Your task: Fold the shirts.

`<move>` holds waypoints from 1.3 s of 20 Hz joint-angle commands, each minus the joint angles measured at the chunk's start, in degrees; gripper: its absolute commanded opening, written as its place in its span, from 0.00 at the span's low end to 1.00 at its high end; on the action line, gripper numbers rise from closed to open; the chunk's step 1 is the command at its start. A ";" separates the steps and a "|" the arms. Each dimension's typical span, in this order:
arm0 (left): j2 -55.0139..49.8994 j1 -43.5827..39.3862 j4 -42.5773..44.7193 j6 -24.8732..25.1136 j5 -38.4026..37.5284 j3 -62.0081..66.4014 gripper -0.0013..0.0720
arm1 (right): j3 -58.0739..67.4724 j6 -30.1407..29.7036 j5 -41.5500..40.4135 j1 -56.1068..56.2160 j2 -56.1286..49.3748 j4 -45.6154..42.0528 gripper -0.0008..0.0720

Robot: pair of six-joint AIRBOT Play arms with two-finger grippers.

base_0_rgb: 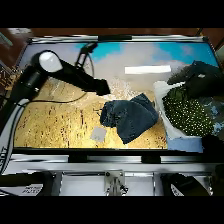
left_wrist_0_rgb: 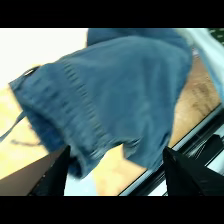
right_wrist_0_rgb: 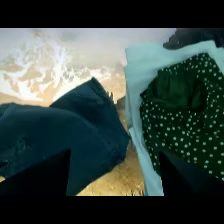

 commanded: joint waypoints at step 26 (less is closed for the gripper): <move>-6.03 0.90 -14.80 4.15 23.98 -35.74 0.19 | -14.34 -19.52 21.68 8.13 -24.15 33.64 0.92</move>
